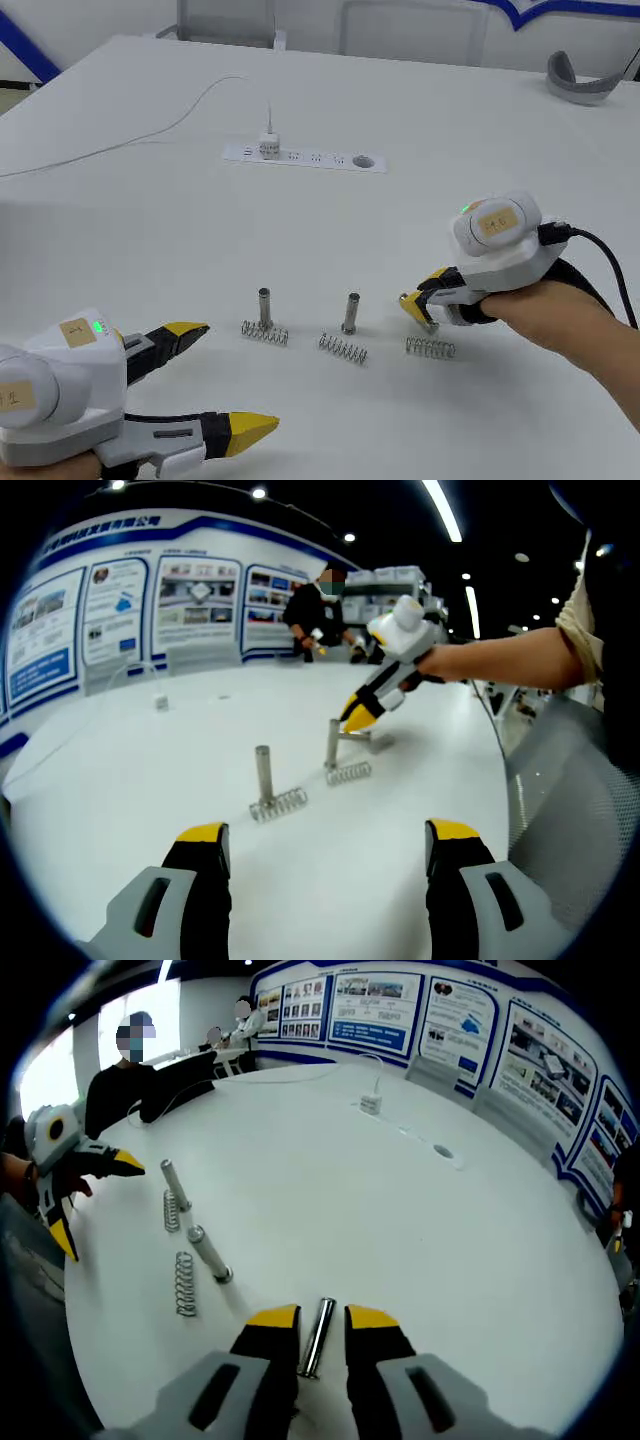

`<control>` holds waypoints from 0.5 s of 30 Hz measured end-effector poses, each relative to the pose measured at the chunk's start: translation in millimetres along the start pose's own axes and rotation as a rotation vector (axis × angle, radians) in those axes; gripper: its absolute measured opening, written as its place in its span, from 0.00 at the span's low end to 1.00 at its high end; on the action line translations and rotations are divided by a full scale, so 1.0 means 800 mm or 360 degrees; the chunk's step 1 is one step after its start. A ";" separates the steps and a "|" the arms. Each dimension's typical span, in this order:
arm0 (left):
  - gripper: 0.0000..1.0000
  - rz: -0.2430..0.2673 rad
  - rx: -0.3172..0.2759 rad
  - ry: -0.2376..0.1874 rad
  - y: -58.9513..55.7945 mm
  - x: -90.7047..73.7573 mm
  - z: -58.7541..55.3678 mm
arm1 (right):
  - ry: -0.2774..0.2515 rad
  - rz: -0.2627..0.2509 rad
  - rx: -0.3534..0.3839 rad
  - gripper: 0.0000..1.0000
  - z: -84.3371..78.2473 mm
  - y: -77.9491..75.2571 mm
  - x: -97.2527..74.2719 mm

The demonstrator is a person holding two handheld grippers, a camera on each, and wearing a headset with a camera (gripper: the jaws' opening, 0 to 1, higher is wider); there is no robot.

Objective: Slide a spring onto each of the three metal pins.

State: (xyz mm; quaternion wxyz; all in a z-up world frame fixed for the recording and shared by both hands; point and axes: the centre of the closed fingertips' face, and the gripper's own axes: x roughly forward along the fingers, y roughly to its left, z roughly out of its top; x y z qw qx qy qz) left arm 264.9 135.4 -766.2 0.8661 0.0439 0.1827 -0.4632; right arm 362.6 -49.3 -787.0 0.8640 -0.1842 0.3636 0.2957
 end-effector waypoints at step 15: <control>0.80 0.0004 -0.0008 0.0008 0.001 0.001 -0.005 | 0.0080 -0.0024 0.0065 0.13 -0.006 -0.004 0.016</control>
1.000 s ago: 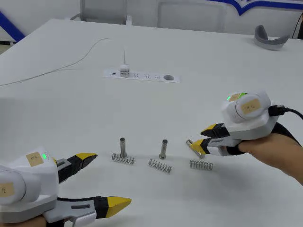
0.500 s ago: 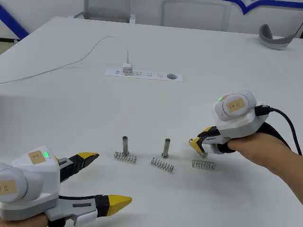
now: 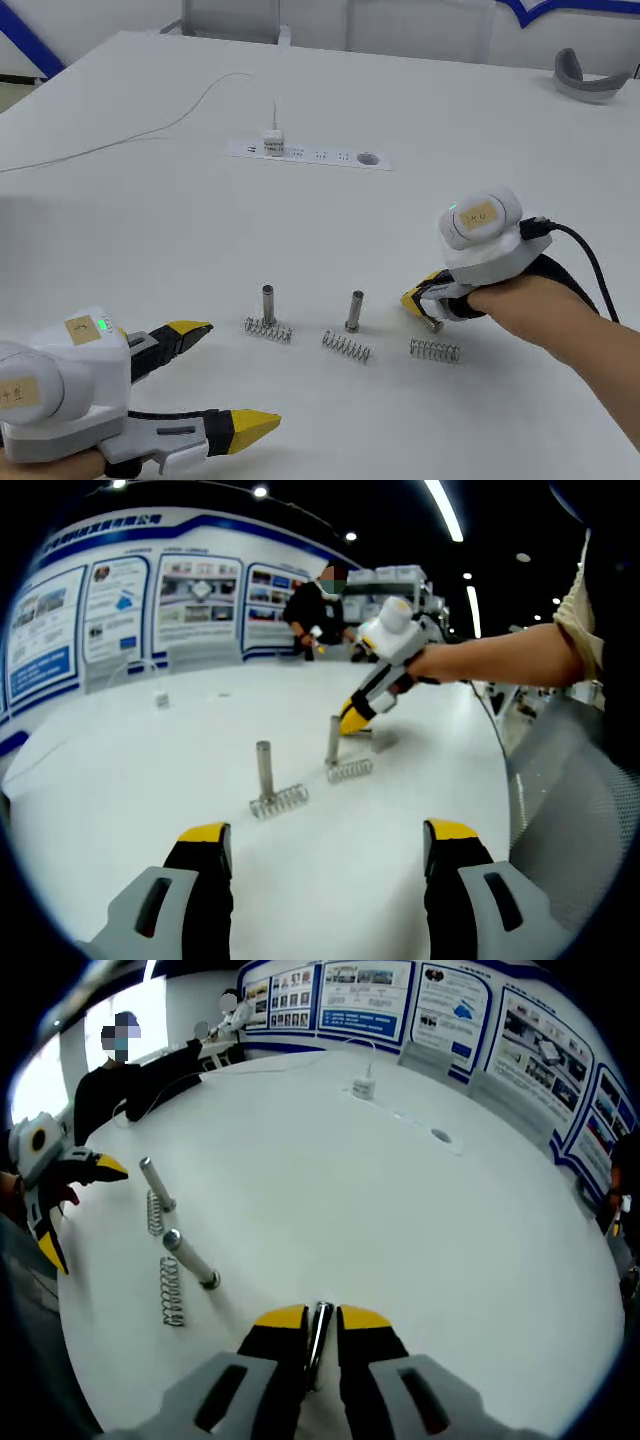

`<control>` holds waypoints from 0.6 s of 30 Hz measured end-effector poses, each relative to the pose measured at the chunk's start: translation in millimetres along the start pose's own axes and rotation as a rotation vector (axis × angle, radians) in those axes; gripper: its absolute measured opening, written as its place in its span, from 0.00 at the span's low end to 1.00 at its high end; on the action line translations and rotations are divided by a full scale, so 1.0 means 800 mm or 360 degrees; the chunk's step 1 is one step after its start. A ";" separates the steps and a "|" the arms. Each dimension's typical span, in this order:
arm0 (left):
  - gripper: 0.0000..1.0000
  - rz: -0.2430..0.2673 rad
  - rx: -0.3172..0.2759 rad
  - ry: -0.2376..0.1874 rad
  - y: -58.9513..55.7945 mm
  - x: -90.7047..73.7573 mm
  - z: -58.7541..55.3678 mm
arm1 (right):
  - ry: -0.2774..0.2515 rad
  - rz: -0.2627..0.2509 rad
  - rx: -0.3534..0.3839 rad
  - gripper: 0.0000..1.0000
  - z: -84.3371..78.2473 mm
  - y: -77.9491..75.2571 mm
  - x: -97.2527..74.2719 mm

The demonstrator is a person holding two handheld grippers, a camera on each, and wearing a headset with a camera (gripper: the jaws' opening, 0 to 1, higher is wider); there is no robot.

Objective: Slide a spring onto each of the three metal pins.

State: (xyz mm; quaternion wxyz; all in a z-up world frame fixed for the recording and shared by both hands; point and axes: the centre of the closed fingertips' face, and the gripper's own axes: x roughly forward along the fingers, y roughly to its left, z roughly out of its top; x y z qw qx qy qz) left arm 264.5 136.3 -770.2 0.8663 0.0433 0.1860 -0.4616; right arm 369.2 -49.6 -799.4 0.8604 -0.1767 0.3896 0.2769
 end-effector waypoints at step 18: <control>0.78 0.0001 -0.0018 0.0006 0.001 0.001 -0.003 | 0.0094 0.0006 0.0056 0.10 -0.003 -0.002 0.006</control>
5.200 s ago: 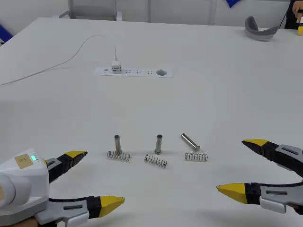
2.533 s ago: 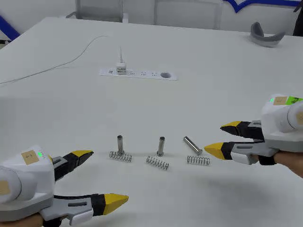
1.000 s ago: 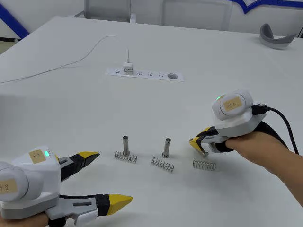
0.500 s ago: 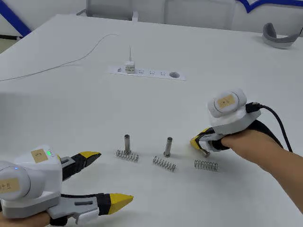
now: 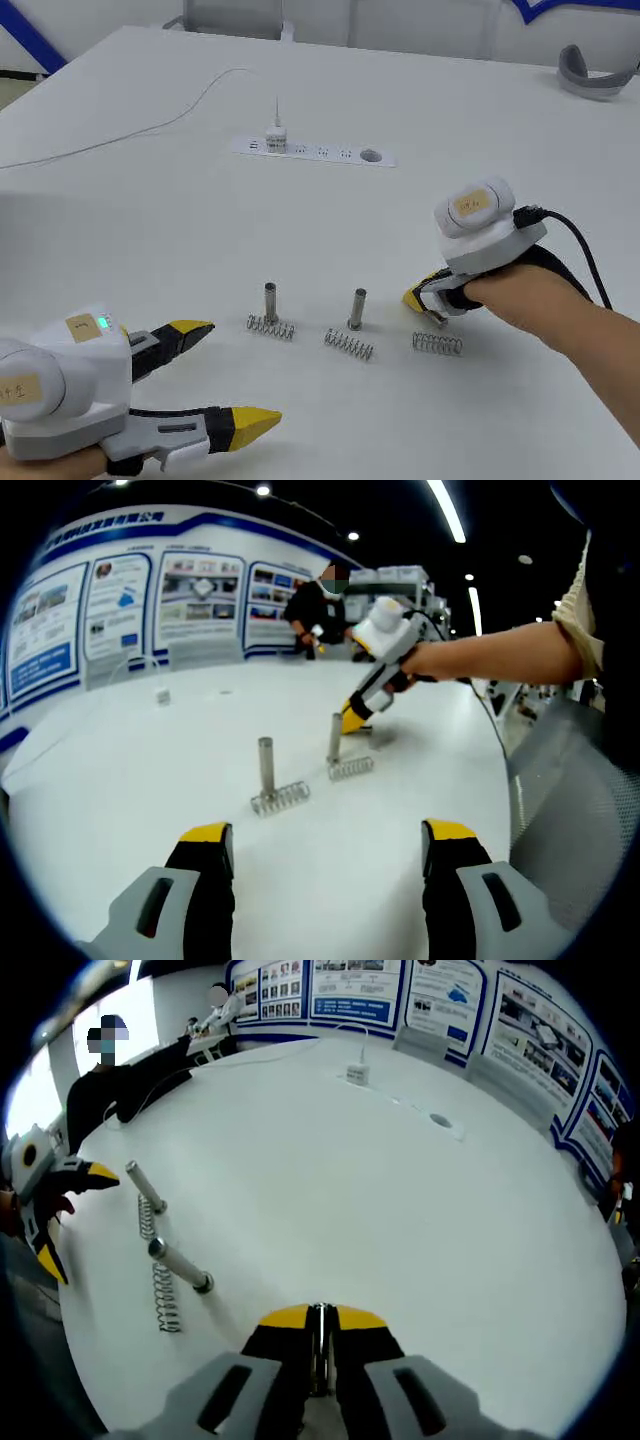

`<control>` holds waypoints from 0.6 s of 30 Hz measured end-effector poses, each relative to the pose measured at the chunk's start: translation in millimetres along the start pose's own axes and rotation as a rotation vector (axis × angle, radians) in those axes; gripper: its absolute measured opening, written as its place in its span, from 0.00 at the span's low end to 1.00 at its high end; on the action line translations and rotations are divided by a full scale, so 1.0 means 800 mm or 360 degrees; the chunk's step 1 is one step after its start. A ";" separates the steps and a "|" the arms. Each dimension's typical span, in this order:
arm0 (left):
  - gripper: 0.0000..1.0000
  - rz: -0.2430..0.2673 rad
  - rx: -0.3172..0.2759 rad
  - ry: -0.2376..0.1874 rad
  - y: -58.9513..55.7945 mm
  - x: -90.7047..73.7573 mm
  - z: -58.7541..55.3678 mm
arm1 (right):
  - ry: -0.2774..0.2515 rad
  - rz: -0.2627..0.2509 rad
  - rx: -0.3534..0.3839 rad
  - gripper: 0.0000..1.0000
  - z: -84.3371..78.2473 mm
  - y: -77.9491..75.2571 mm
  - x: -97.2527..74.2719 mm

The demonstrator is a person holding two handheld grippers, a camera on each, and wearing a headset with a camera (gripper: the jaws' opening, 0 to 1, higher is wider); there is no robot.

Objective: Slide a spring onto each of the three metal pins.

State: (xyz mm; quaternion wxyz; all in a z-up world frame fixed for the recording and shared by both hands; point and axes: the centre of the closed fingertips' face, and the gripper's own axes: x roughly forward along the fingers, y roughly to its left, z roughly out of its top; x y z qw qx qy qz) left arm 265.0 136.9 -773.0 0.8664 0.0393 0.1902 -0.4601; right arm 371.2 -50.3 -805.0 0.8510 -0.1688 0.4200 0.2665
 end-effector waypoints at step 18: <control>0.77 -0.0001 0.0004 0.0001 -0.002 0.001 0.004 | 0.0089 -0.0008 0.0075 0.09 -0.003 -0.001 0.001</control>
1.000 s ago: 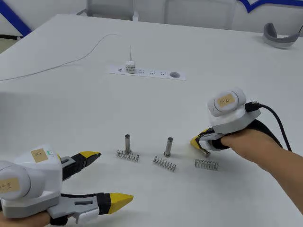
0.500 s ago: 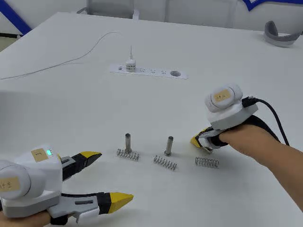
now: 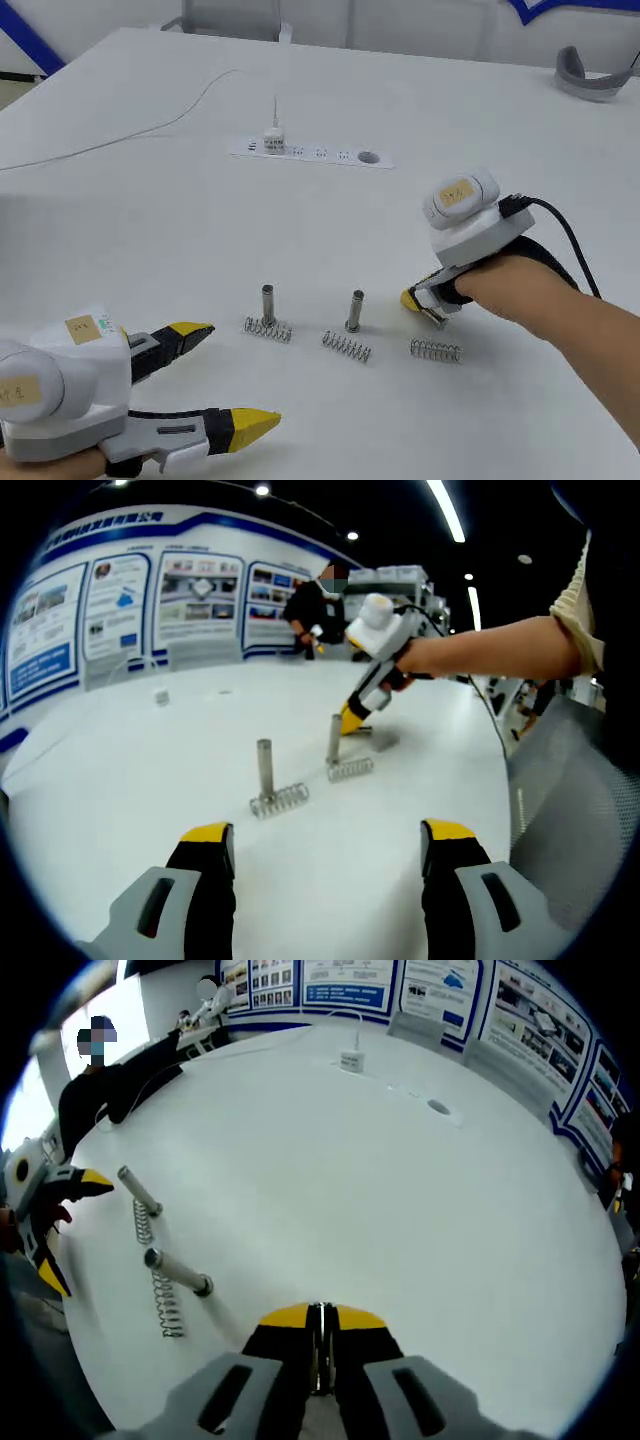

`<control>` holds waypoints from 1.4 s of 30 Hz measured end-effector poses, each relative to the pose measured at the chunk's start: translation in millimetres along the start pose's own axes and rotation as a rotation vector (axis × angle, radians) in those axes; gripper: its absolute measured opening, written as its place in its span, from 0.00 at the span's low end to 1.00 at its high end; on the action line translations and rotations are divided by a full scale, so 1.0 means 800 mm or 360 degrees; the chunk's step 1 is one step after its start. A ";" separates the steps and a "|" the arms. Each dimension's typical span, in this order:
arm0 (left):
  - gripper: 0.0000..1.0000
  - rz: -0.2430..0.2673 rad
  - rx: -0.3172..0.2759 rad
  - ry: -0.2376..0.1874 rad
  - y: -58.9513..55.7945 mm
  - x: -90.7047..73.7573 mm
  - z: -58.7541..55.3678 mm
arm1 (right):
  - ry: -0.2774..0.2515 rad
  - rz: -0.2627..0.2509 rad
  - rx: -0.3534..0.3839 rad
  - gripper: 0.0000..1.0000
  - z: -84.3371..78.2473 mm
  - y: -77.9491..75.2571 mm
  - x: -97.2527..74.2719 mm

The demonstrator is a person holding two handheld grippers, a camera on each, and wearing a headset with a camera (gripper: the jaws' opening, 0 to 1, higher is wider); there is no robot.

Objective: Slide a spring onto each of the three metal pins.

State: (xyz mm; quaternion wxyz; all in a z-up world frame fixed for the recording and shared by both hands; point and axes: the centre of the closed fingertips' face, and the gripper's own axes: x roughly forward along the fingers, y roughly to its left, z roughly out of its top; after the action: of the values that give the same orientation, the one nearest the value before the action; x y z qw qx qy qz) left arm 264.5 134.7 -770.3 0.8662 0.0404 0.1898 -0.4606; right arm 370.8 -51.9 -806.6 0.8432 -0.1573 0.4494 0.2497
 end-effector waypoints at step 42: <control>0.77 -0.0002 0.0036 -0.0022 -0.001 -0.003 0.013 | -0.0206 -0.0018 0.0060 0.09 0.005 0.012 -0.053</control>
State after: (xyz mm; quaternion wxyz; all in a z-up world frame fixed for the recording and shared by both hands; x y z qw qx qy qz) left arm 265.8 133.5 -759.6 0.8666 0.0468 0.1788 -0.4635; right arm 348.3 -54.2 -769.6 0.8747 -0.1276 0.3976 0.2461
